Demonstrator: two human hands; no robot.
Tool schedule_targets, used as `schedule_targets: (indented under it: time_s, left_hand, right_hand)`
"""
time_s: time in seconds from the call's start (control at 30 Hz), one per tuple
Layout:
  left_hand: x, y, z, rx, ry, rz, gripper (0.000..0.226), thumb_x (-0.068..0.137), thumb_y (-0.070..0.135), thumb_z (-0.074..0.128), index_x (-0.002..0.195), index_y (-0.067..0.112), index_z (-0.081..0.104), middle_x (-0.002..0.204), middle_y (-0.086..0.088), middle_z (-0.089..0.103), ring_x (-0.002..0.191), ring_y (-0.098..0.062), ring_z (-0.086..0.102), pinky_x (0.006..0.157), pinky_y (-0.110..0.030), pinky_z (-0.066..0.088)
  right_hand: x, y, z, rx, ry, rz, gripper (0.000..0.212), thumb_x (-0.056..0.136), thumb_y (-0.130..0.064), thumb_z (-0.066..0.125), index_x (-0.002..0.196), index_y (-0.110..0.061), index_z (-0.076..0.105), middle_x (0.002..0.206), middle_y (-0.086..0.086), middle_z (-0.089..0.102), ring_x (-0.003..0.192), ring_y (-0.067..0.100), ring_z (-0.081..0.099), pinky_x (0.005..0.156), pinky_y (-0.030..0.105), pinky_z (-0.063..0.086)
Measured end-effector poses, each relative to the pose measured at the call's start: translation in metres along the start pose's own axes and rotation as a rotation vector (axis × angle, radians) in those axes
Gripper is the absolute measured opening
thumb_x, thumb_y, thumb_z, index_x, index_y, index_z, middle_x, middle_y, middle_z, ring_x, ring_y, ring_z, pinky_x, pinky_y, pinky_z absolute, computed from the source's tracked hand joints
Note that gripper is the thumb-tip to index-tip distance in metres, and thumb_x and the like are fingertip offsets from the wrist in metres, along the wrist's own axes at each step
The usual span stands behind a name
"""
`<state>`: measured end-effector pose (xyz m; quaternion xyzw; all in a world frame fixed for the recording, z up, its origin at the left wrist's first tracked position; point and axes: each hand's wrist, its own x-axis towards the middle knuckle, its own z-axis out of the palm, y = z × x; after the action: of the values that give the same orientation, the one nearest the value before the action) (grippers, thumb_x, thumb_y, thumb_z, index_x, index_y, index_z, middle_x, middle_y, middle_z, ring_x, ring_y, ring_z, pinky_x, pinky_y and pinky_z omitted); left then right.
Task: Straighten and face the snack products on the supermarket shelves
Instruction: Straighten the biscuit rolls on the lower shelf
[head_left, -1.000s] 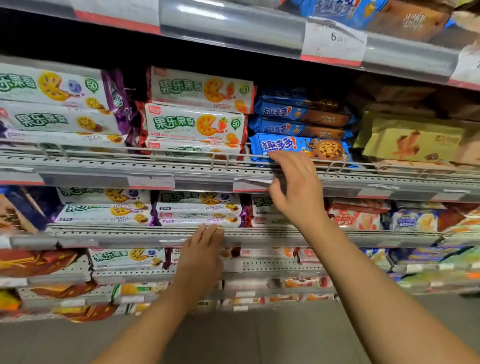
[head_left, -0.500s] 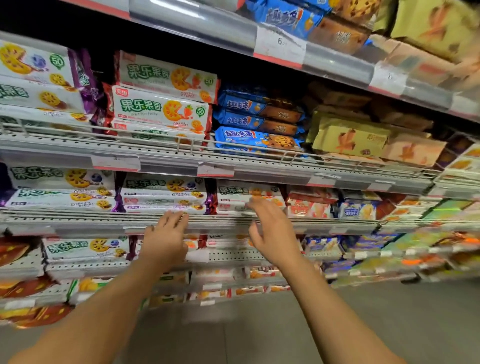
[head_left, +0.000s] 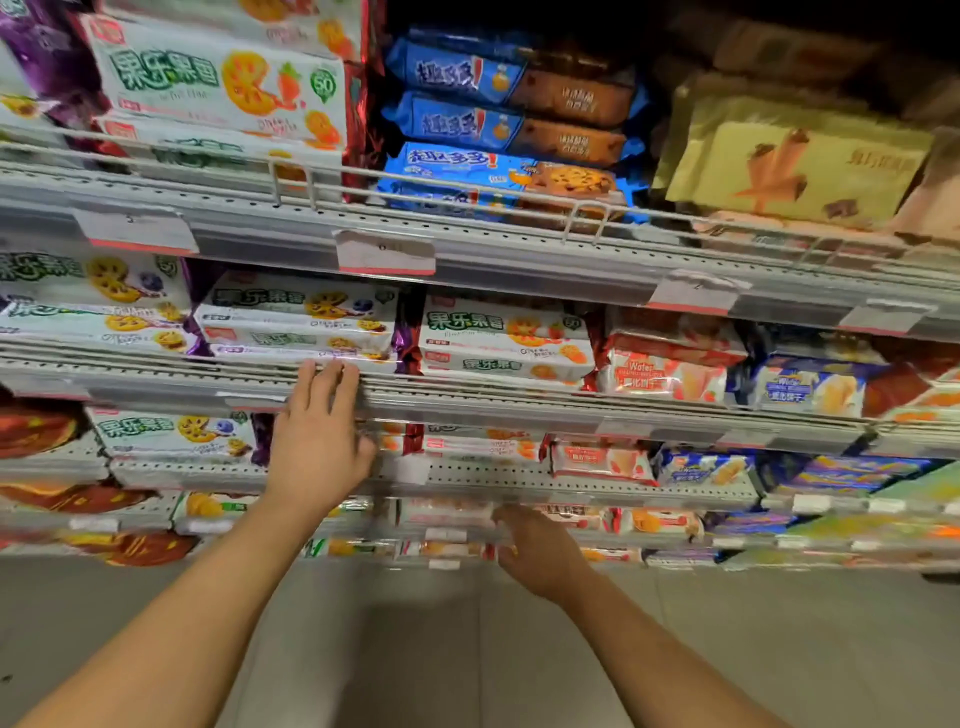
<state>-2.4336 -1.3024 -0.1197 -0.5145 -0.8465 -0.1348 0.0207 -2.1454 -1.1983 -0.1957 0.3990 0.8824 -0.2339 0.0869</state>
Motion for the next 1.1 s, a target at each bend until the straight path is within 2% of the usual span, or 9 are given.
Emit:
schedule_targets:
  time_s: [0.1, 0.2, 0.33, 0.4, 0.57, 0.67, 0.77, 0.9, 1.1]
  left_hand:
    - [0.0, -0.007, 0.02, -0.008, 0.104, 0.038, 0.089, 0.084, 0.029, 0.07, 0.159, 0.01, 0.026, 0.161, -0.016, 0.029, 0.154, -0.039, 0.014, 0.104, -0.06, 0.045]
    - [0.005, -0.017, 0.043, -0.063, 0.27, 0.088, 0.085, 0.083, 0.019, 0.068, 0.158, 0.01, 0.029, 0.16, -0.014, 0.032, 0.155, -0.036, 0.014, 0.118, -0.052, 0.031]
    - [0.005, -0.026, 0.073, -0.18, 0.491, 0.152, 0.076, 0.083, 0.01, 0.059, 0.156, 0.006, 0.035, 0.163, -0.016, 0.029, 0.156, -0.035, 0.013, 0.124, -0.054, 0.023]
    - [-0.01, -0.029, 0.107, -0.259, 0.562, 0.132, 0.073, 0.083, 0.007, 0.056, 0.154, 0.002, 0.037, 0.164, -0.019, 0.024, 0.155, -0.037, 0.015, 0.123, -0.056, 0.023]
    - [-0.055, -0.049, 0.248, -0.283, 0.307, 0.093, 0.087, 0.085, 0.016, 0.053, 0.163, 0.026, 0.015, 0.17, -0.002, 0.016, 0.157, -0.029, 0.013, 0.119, -0.062, 0.028]
    - [-0.046, -0.061, 0.302, -0.186, 0.263, 0.118, 0.079, 0.083, 0.026, 0.047, 0.159, 0.022, 0.029, 0.164, -0.003, 0.031, 0.151, -0.031, 0.03, 0.119, -0.061, 0.026]
    - [-0.03, -0.065, 0.339, -0.173, 0.399, 0.109, 0.068, 0.078, 0.028, 0.05, 0.145, 0.014, 0.05, 0.149, -0.01, 0.051, 0.141, -0.036, 0.046, 0.115, -0.064, 0.027]
    - [-0.023, -0.066, 0.365, -0.208, 0.692, 0.147, 0.058, 0.079, 0.018, 0.059, 0.137, 0.011, 0.061, 0.141, -0.01, 0.057, 0.14, -0.035, 0.045, 0.119, -0.064, 0.021]
    - [-0.027, -0.064, 0.352, -0.2, 0.607, 0.144, 0.058, 0.082, 0.021, 0.052, 0.138, 0.012, 0.058, 0.144, -0.008, 0.055, 0.142, -0.032, 0.042, 0.122, -0.06, 0.018]
  right_hand:
    - [0.027, 0.01, 0.028, 0.016, 0.034, -0.005, 0.06, 0.093, -0.029, 0.058, 0.151, -0.025, 0.042, 0.143, 0.005, 0.057, 0.126, 0.025, 0.055, 0.099, 0.034, 0.046]
    - [0.065, 0.017, 0.051, 0.008, 0.105, -0.05, 0.062, 0.092, -0.022, 0.059, 0.151, -0.02, 0.042, 0.145, 0.008, 0.053, 0.123, 0.028, 0.056, 0.096, 0.032, 0.047]
    - [0.119, 0.036, 0.102, -0.132, 0.311, -0.136, 0.08, 0.065, -0.014, 0.081, 0.141, -0.009, 0.055, 0.139, 0.017, 0.06, 0.12, 0.038, 0.063, 0.096, 0.047, 0.057]
    - [0.137, 0.04, 0.122, -0.172, 0.386, -0.141, 0.08, 0.061, -0.013, 0.079, 0.139, -0.008, 0.059, 0.139, 0.017, 0.061, 0.125, 0.039, 0.061, 0.101, 0.056, 0.053]
    - [0.164, 0.046, 0.167, -0.194, 0.656, -0.088, 0.064, 0.069, -0.013, 0.063, 0.133, -0.006, 0.063, 0.143, 0.016, 0.058, 0.136, 0.037, 0.051, 0.113, 0.063, 0.038]
    - [0.178, 0.054, 0.188, -0.203, 0.804, -0.161, 0.061, 0.077, -0.028, 0.055, 0.134, -0.008, 0.062, 0.141, 0.012, 0.057, 0.135, 0.035, 0.05, 0.116, 0.063, 0.032]
    - [0.192, 0.067, 0.201, -0.217, 0.984, -0.221, 0.063, 0.077, -0.032, 0.049, 0.132, -0.006, 0.064, 0.138, 0.014, 0.06, 0.132, 0.035, 0.05, 0.119, 0.058, 0.026]
    - [0.209, 0.072, 0.216, -0.218, 1.196, -0.284, 0.059, 0.073, -0.018, 0.063, 0.13, -0.002, 0.063, 0.134, 0.017, 0.06, 0.127, 0.038, 0.053, 0.12, 0.058, 0.025]
    - [0.192, 0.077, 0.214, -0.119, 1.167, -0.384, 0.048, 0.083, -0.015, 0.054, 0.128, 0.0, 0.063, 0.138, 0.015, 0.059, 0.132, 0.035, 0.053, 0.12, 0.058, 0.027]
